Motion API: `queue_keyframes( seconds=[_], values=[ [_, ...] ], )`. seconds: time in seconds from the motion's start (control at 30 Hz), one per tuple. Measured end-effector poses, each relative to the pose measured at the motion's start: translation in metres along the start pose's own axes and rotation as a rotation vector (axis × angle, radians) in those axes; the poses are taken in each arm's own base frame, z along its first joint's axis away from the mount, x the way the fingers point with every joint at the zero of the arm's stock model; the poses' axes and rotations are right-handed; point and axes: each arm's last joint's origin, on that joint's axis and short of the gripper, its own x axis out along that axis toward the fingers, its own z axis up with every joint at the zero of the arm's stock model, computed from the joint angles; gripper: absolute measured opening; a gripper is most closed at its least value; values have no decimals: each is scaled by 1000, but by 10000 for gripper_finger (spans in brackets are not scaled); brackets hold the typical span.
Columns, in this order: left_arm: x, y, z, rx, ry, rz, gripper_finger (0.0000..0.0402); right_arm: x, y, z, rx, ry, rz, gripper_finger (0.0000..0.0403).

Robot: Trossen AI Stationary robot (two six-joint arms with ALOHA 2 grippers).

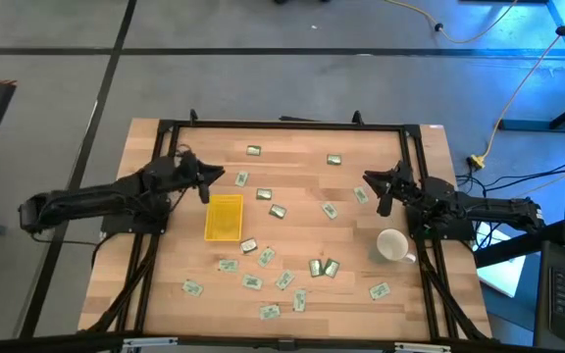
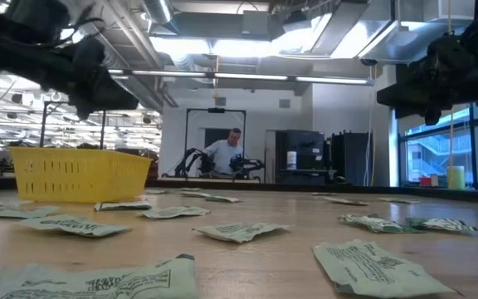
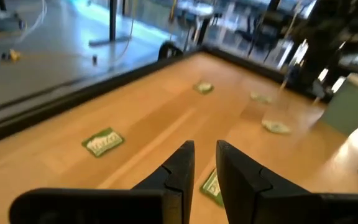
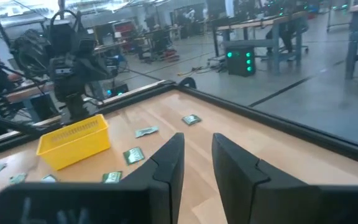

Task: Pick and place Stevia / Truvia into bins
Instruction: Put the white packet into the yellow bin

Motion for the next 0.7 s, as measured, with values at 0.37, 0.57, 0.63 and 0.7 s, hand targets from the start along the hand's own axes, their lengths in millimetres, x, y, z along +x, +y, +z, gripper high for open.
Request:
queue_keyframes(
  seconds=[0.37,0.57,0.63,0.7],
  values=[
    [63,-2,27,53,339,145,61,0,-1,1,17,-12,-36,87],
    [89,18,14,-45,471,267,61,0,-1,1,65,-13,-37,87],
    [94,22,9,-46,497,282,61,0,-1,1,75,-14,-37,87],
    [97,25,3,-84,528,304,61,0,-1,1,88,-14,-37,87]
  ],
)
